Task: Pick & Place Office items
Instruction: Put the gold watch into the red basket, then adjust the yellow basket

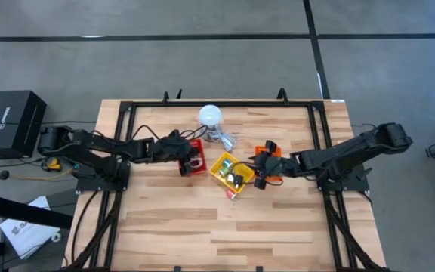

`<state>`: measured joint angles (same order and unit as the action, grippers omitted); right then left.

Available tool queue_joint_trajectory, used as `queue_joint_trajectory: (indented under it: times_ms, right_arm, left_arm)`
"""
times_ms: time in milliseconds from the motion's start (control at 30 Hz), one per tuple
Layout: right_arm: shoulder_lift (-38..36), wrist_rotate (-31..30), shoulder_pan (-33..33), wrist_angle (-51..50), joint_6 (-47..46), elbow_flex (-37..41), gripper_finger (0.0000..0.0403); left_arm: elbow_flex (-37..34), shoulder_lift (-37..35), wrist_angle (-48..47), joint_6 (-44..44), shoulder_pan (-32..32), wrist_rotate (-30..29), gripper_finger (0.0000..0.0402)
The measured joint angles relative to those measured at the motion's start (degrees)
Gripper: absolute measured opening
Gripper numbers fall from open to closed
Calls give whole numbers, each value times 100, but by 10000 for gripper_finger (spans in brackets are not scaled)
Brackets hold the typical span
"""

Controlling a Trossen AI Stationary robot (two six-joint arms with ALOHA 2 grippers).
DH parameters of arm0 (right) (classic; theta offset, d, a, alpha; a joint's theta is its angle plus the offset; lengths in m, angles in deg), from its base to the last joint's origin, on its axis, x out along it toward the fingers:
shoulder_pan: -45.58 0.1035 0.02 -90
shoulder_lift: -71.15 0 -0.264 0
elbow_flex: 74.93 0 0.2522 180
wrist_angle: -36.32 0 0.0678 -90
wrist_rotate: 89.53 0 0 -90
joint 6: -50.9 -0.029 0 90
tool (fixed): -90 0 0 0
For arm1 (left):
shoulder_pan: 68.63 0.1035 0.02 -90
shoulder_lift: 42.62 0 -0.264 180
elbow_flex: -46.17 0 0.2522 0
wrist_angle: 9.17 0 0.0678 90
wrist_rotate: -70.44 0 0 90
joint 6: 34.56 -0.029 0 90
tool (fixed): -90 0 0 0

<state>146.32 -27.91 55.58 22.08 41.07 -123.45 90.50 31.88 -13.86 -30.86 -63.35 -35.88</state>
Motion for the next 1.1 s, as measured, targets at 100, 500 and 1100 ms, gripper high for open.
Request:
queue_joint_trajectory:
  times_ms: [100, 500, 1100]
  right_arm:
    - [294, 46, -104, -147, -55, -77, 121]
    - [571, 149, 159, -1382, -173, -1440, 122]
    - [974, 321, 1451, -1386, -1590, -1577, 232]
  left_arm:
    - [0, 0, 4, 0, -47, 0, 101]
    - [-2, 0, 40, 1, -97, 1, 148]
    - [-4, 0, 134, -35, -127, 7, 143]
